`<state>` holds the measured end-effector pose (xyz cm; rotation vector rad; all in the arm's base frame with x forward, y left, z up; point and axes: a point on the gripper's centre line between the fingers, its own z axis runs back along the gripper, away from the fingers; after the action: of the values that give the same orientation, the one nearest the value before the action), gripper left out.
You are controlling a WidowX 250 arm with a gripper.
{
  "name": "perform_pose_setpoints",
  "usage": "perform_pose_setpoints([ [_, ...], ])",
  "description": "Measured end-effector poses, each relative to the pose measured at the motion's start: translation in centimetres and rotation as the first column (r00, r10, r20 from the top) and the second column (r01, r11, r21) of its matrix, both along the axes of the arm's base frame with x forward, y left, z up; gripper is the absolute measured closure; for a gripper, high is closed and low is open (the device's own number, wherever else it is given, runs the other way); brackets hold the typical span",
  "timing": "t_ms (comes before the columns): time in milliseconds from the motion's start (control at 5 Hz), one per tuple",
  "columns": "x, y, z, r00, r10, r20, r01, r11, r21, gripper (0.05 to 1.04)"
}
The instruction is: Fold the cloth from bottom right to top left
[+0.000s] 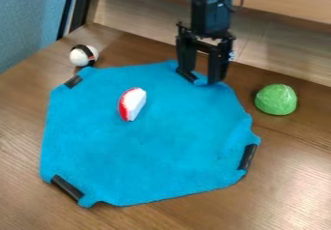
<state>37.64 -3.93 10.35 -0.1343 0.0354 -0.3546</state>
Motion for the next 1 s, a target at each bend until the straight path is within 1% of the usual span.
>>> perform_pose_setpoints([
  [200, -2.1, -2.7, -0.5, 0.999, -0.033, -0.007, 0.033, 0.999, 0.012, 0.083],
  [400, -3.4, -4.7, -1.3, 0.999, -0.042, -0.006, 0.042, 0.999, 0.019, 0.083],
  [600, -4.4, -6.4, -2.4, 1.0, -0.023, -0.009, 0.024, 0.998, 0.06, 0.083],
  [800, -4.8, -7.1, -3.7, 0.999, 0.042, 0.007, -0.042, 0.997, 0.066, 0.083],
  [1000, -4.8, -7.6, -4.3, 0.993, 0.115, 0.036, -0.117, 0.991, 0.058, 0.083],
])
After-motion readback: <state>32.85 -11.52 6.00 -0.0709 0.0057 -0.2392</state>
